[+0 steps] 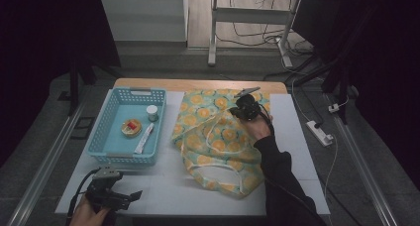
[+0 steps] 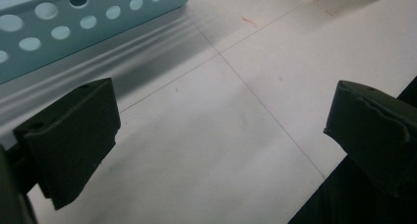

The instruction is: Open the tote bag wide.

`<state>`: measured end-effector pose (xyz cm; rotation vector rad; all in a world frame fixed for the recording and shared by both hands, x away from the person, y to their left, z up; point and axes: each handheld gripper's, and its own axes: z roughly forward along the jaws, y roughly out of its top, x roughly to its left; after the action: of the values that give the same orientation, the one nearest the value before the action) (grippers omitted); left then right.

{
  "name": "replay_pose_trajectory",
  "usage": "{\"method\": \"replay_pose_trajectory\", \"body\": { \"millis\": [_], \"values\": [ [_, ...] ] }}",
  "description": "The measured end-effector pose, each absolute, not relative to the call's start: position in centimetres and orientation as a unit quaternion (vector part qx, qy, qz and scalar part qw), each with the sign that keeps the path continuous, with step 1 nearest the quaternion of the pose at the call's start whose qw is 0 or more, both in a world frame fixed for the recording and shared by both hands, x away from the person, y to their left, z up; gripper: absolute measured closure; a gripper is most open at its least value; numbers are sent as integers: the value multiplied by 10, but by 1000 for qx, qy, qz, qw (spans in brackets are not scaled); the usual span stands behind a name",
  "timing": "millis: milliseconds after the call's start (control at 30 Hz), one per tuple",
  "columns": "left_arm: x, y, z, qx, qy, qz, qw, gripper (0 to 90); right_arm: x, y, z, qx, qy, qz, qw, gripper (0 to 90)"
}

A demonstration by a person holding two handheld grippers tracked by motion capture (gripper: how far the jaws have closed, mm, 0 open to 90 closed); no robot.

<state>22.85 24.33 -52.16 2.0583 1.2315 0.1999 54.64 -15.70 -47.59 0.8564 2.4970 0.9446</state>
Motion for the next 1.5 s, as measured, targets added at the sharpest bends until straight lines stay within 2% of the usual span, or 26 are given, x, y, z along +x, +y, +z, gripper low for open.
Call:
{"method": "replay_pose_trajectory", "body": {
  "millis": [267, 300, 467, 600, 800, 933, 1067, 1300, 1500],
  "values": [
    [229, 243, -522, 797, 478, 77, 360, 3, 550, -163, -506, 313, 885, 303, 163, 885],
    [229, 244, -522, 797, 479, 77, 360, 3, 550, -164, -508, 316, 886, 298, 160, 864],
    [229, 244, -522, 797, 479, 77, 361, 4, 546, -170, -499, 337, 874, 315, 152, 639],
    [229, 244, -522, 796, 480, 76, 360, 4, 538, -178, -486, 341, 869, 323, 154, 517],
    [229, 244, -522, 796, 481, 76, 360, 4, 526, -186, -479, 341, 866, 334, 152, 392],
    [229, 244, -522, 794, 483, 74, 362, 4, 514, -186, -477, 328, 868, 346, 140, 345],
    [229, 245, -522, 794, 482, 74, 362, 4, 503, -185, -474, 322, 865, 364, 124, 256],
    [229, 245, -522, 792, 483, 74, 365, 4, 486, -179, -471, 314, 866, 374, 105, 45],
    [229, 245, -522, 792, 483, 75, 366, 4, 465, -169, -478, 289, 879, 367, 98, 0]
  ]
}}
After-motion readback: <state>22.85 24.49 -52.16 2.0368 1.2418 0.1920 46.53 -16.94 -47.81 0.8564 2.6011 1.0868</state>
